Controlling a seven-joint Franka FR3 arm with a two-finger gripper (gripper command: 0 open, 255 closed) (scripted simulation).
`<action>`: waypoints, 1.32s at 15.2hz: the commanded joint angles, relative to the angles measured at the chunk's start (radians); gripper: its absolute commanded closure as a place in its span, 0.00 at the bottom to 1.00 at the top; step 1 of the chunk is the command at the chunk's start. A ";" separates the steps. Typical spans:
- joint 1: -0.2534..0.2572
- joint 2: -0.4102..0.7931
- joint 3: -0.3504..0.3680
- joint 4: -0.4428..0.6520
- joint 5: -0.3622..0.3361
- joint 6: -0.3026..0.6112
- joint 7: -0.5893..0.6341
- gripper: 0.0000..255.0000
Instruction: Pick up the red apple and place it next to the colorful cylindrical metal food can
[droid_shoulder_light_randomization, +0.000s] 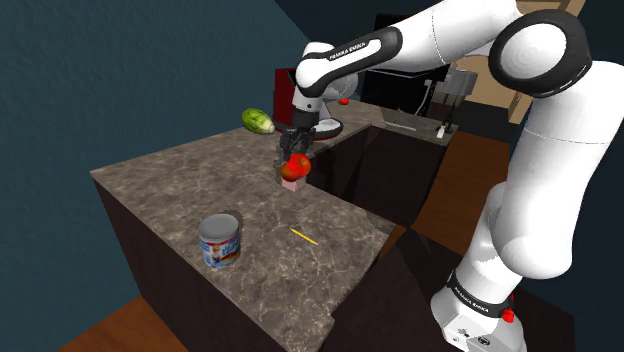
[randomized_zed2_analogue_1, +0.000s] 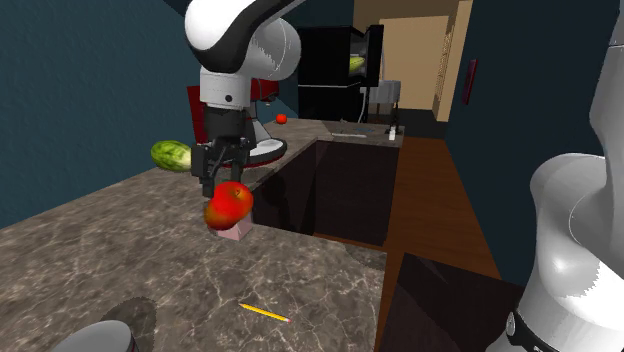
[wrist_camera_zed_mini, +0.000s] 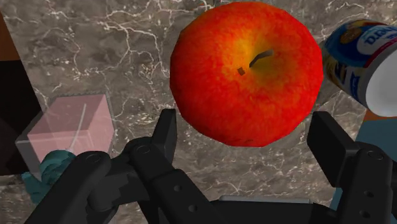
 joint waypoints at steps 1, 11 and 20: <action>0.013 0.061 0.013 0.076 0.009 -0.012 0.027 1.00; 0.060 0.399 0.064 0.567 0.026 -0.147 0.167 1.00; 0.069 0.554 0.079 0.736 0.033 -0.156 0.202 1.00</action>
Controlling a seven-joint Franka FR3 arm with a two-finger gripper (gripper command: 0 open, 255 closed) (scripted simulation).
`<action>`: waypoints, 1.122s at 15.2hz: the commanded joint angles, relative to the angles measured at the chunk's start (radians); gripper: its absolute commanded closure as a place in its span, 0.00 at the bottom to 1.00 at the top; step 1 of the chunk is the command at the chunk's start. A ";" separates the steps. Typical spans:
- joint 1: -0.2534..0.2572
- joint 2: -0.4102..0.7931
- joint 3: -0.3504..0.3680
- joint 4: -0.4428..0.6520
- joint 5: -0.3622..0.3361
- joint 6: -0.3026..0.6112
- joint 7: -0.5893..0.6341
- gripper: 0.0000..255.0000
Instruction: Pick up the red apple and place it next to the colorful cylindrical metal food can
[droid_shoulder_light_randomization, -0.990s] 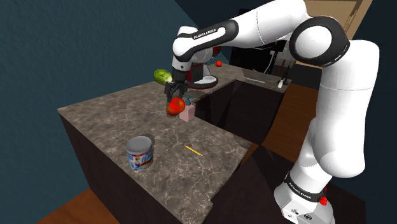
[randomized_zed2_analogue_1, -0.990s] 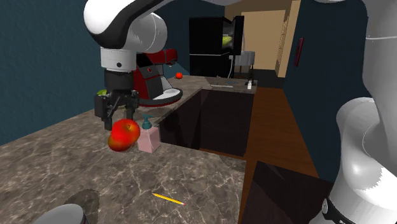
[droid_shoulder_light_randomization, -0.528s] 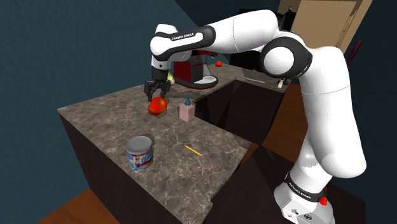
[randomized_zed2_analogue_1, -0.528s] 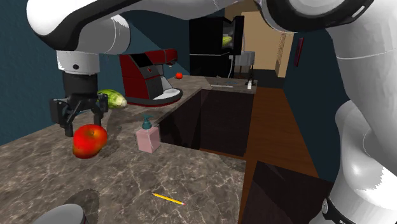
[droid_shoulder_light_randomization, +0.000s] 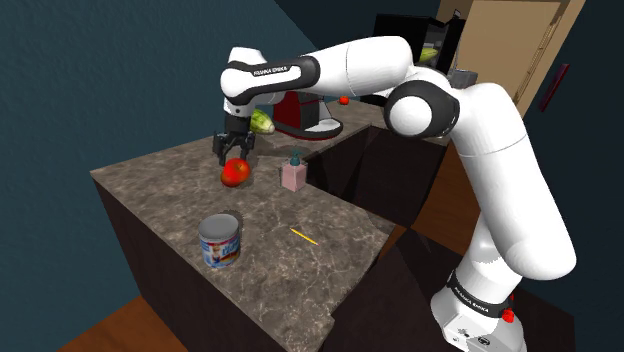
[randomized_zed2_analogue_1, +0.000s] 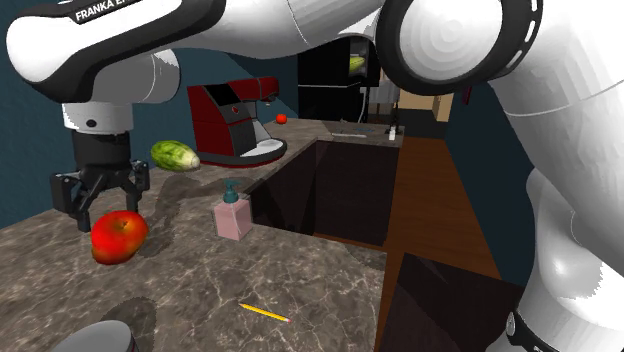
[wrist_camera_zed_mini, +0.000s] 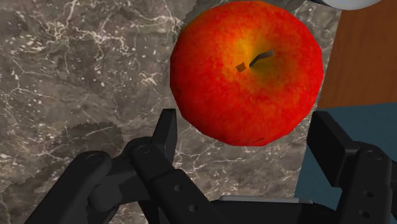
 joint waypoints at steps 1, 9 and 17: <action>0.002 0.004 0.001 -0.019 0.002 0.023 -0.003 1.00; 0.003 0.033 0.006 -0.078 0.012 0.110 -0.020 1.00; 0.002 0.075 0.013 -0.117 0.024 0.189 -0.037 1.00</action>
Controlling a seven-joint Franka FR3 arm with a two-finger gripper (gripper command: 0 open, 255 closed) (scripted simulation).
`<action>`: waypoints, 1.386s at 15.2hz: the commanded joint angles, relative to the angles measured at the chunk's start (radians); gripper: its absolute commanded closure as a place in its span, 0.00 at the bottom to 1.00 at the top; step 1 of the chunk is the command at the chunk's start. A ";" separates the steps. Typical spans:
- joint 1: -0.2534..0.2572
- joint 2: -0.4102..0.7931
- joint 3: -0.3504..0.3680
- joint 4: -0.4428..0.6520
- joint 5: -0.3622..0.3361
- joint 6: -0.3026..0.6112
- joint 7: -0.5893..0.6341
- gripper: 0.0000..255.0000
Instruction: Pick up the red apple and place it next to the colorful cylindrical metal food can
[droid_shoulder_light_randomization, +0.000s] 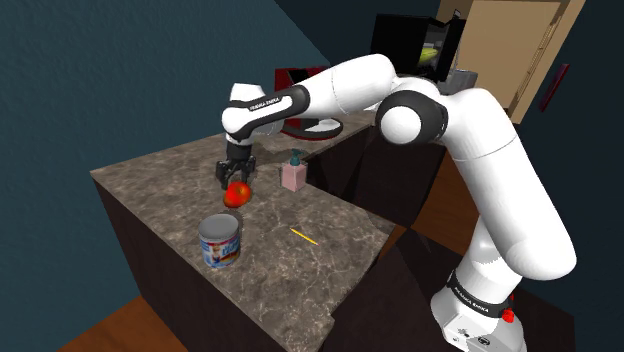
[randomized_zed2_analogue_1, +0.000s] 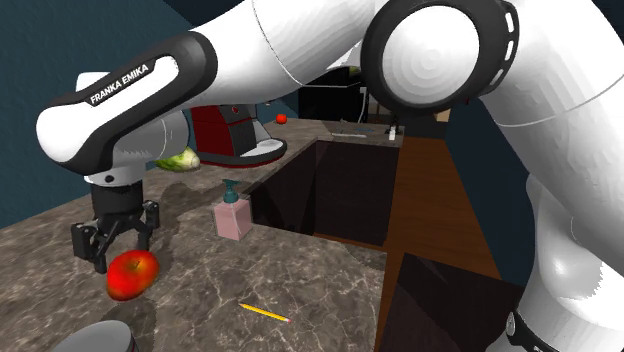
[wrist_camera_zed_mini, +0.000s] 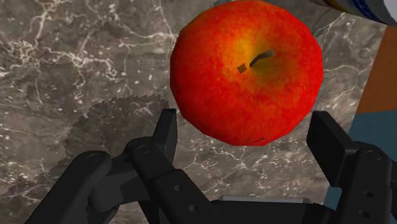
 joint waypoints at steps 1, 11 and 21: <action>-0.001 0.013 0.002 -0.005 0.003 0.018 -0.005 1.00; -0.005 0.079 0.012 -0.023 0.017 0.101 -0.024 1.00; -0.005 0.079 0.012 -0.023 0.017 0.101 -0.024 0.00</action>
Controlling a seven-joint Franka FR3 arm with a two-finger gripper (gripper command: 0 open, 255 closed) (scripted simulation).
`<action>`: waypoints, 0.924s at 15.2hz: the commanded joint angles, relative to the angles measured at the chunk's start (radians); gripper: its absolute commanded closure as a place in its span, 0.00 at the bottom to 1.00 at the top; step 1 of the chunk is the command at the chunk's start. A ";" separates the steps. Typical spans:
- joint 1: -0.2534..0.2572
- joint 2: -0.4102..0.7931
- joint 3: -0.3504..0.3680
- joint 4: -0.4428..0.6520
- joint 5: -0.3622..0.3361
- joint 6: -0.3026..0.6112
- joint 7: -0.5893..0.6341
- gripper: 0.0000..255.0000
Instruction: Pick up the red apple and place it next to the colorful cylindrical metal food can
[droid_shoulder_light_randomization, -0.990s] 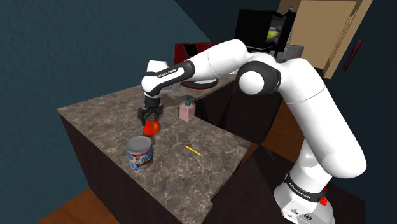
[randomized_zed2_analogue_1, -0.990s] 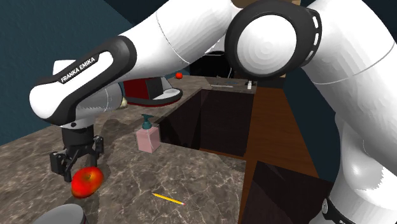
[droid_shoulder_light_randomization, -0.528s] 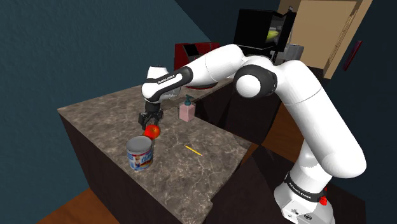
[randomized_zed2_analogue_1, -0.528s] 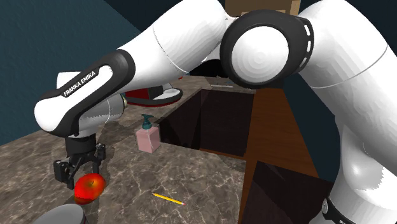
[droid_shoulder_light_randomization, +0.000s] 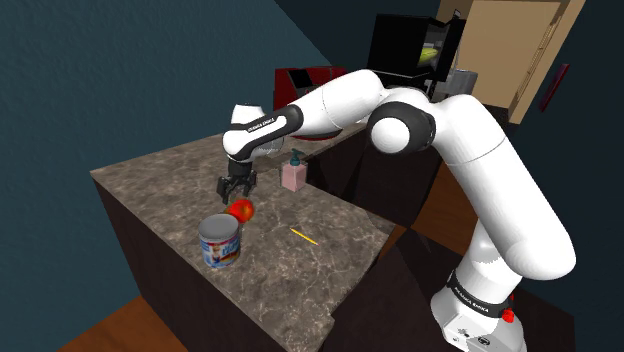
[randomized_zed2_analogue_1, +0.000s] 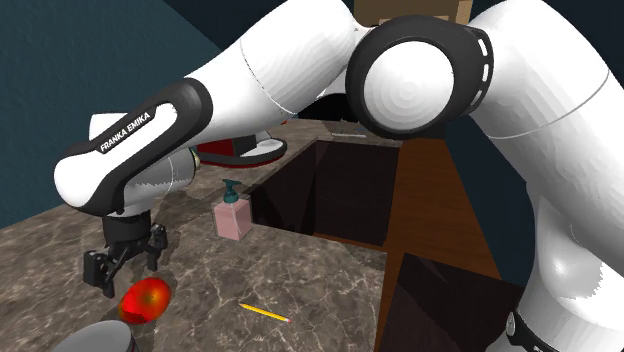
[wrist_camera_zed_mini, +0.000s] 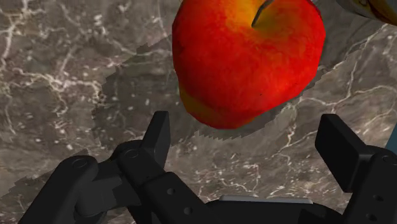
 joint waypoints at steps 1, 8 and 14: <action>0.000 0.000 0.000 0.000 0.000 0.000 0.000 0.00; -0.003 -0.083 -0.012 -0.013 -0.012 -0.071 0.005 0.00; -0.003 -0.083 -0.012 -0.013 -0.012 -0.071 0.005 0.00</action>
